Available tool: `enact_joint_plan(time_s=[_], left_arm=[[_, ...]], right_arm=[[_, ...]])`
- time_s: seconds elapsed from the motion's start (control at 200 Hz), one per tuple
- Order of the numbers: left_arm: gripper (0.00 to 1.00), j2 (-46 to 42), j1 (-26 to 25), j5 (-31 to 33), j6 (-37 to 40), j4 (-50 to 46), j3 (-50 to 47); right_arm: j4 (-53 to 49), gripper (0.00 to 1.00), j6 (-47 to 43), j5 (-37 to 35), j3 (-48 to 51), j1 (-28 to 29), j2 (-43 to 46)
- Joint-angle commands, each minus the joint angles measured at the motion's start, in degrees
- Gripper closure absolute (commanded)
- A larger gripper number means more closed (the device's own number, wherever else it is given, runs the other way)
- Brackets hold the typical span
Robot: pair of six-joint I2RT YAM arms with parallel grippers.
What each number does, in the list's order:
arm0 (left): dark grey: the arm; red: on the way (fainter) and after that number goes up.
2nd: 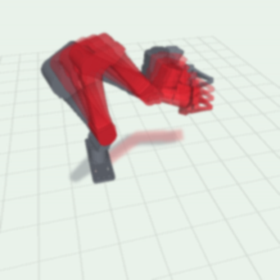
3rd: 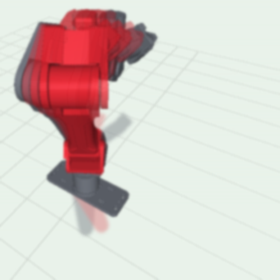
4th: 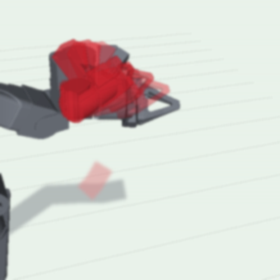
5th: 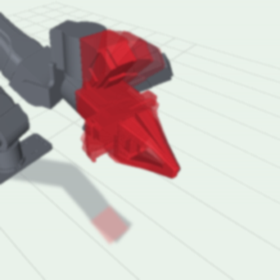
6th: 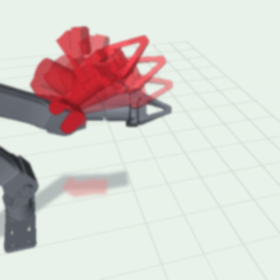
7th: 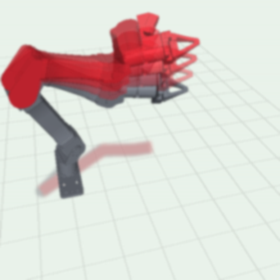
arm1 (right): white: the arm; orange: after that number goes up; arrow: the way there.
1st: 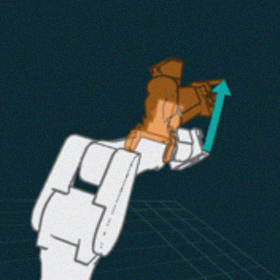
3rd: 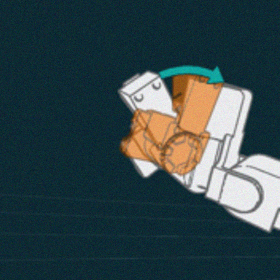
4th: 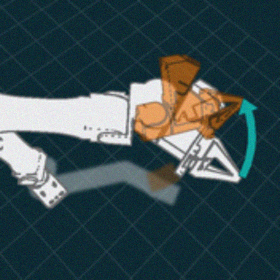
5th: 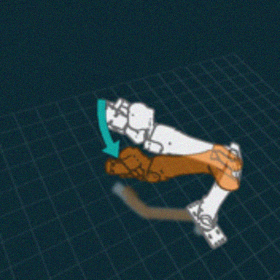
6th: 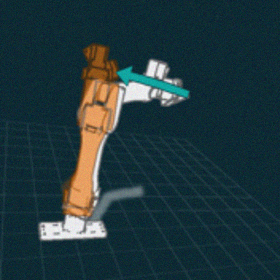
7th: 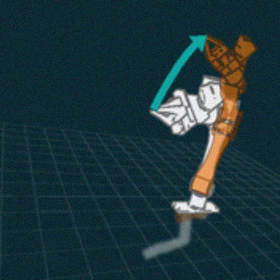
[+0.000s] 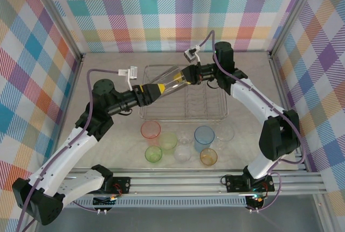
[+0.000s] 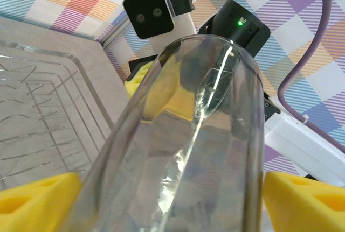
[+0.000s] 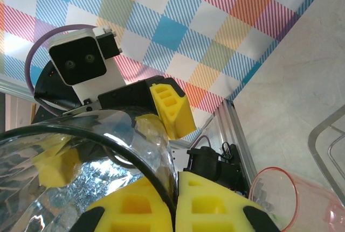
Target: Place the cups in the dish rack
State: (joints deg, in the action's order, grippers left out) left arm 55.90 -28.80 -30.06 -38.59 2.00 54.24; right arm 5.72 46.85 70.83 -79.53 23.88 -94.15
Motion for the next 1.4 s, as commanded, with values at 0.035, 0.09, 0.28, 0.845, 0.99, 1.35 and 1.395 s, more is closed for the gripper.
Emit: enact_joint_plan(time_s=[0.035, 0.09, 0.28, 0.845, 0.99, 1.35, 1.395], left_arm=[[0.33, -0.26, -0.56, -0.81, -0.18, 5.13, -0.05], [0.40, -0.35, -0.52, -0.46, -0.07, 4.70, 0.11], [0.54, -0.70, -0.73, 0.96, 0.82, 2.82, 0.17], [0.81, -2.44, -0.73, 15.66, 6.63, -21.68, 7.94], [0.93, 1.21, -0.73, 23.53, 10.54, -36.09, 16.26], [1.00, 20.24, -0.73, 34.28, 16.56, -60.49, 37.67], [1.00, 22.41, -0.73, 34.27, 16.98, -61.63, 39.27]], right_arm=[[2.32, 0.91, 1.13, 0.28, -0.88, 0.90, -1.46], [2.03, 0.84, 1.21, 0.20, -1.24, 0.91, -1.78], [0.39, 0.70, 1.17, -0.45, -2.52, 0.91, -2.77], [-24.23, 0.50, -15.94, -8.72, -1.55, -2.08, 2.86], [-34.31, 0.50, -21.49, -17.71, -0.86, -4.63, 6.20], [-57.60, 0.50, -33.80, -62.12, -1.27, -10.43, 6.36], [-57.98, 0.50, -33.77, -62.58, -0.93, -11.19, 5.73]])
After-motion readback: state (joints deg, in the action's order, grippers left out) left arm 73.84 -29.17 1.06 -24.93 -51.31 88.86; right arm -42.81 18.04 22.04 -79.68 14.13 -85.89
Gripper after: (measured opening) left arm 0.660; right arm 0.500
